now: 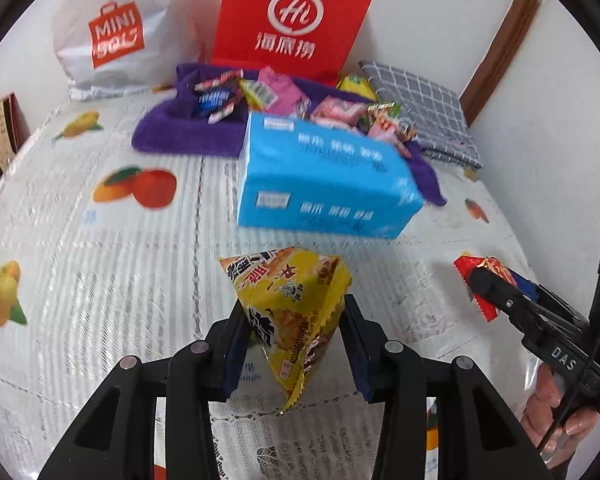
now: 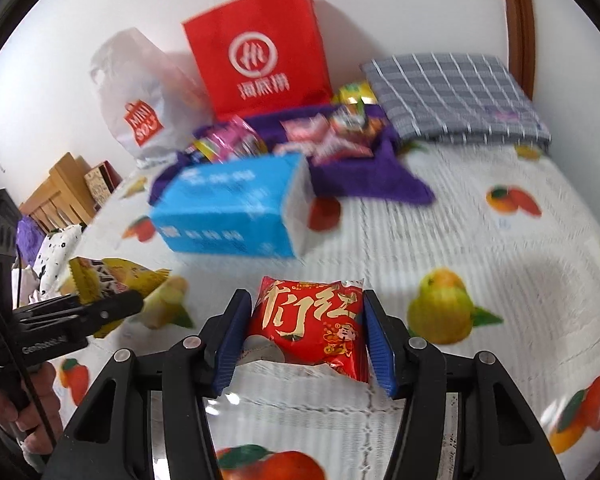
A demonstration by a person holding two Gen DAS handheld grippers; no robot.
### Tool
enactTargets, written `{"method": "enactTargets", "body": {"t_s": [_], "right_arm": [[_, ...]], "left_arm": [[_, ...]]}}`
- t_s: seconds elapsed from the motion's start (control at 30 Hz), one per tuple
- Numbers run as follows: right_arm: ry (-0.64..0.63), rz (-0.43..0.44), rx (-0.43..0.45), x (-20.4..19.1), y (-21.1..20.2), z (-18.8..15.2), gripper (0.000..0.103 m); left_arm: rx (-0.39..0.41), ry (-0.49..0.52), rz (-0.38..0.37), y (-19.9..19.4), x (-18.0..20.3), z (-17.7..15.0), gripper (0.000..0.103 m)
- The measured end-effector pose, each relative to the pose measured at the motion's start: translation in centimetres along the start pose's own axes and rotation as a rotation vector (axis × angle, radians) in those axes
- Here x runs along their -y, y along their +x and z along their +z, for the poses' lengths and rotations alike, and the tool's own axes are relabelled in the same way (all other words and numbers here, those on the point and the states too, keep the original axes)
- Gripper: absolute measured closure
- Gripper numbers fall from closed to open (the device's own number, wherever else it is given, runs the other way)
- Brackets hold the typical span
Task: Organize snacks
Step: 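Lift and carry both held snacks toward the purple towel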
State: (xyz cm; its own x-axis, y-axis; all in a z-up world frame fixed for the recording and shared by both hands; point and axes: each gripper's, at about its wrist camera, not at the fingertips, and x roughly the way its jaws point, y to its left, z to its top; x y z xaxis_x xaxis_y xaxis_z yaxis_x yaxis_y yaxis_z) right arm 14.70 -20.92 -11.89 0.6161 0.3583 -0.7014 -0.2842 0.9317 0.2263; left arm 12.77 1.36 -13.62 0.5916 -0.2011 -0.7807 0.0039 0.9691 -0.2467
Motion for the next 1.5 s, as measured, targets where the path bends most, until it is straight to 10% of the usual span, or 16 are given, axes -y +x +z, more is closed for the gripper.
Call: {"method": "enactTargets", "body": {"t_s": [1.5], "right_arm": [[-0.002, -0.091, 0.136, -6.3, -6.6, 12.3, 0.048]], "left_arm": [[0.252, 0.095, -0.012, -10.8, 2.4, 11.1, 0.062]]}}
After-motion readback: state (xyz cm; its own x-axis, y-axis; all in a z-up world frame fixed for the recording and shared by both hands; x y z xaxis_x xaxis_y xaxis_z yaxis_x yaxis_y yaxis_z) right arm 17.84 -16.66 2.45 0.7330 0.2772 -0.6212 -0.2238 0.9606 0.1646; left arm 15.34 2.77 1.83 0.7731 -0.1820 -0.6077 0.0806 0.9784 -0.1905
